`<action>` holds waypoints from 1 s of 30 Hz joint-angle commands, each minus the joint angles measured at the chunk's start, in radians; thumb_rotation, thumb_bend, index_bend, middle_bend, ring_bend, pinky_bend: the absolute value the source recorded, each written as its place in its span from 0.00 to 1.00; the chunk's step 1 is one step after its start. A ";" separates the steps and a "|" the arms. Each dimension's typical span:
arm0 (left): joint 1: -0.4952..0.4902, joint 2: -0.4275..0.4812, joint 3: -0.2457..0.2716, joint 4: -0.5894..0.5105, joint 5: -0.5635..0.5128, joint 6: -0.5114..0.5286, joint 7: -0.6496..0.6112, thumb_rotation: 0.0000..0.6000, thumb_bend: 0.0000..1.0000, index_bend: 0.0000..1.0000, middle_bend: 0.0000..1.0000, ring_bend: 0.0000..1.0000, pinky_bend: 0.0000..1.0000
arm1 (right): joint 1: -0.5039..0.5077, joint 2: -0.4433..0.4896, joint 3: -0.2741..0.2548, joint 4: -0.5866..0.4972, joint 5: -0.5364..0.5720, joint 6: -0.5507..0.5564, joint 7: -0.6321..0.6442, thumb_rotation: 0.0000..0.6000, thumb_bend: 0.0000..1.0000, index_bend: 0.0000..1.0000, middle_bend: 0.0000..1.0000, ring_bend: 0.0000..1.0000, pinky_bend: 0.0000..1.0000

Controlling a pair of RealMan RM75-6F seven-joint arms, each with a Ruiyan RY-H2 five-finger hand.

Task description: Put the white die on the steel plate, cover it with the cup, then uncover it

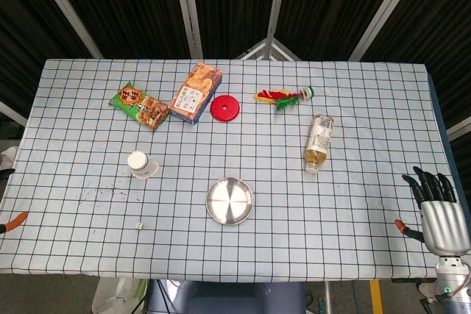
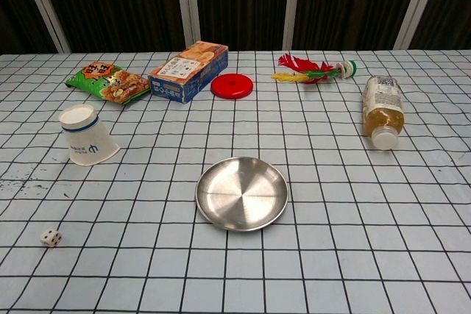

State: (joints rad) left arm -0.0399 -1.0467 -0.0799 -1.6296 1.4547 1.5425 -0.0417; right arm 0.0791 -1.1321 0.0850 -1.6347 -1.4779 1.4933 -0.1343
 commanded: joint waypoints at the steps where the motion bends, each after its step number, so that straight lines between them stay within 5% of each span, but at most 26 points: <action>1: 0.000 0.000 0.000 0.000 -0.002 -0.001 0.001 1.00 0.12 0.22 0.00 0.00 0.00 | -0.001 0.000 -0.001 0.000 0.001 -0.001 -0.002 1.00 0.10 0.19 0.10 0.11 0.07; 30: -0.012 -0.003 0.019 -0.026 0.031 -0.022 0.021 1.00 0.12 0.22 0.01 0.00 0.00 | -0.019 0.020 -0.007 -0.023 0.002 0.017 -0.007 1.00 0.10 0.19 0.10 0.11 0.07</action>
State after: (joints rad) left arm -0.0501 -1.0491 -0.0621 -1.6562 1.4849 1.5237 -0.0197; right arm 0.0605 -1.1127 0.0775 -1.6572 -1.4759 1.5108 -0.1418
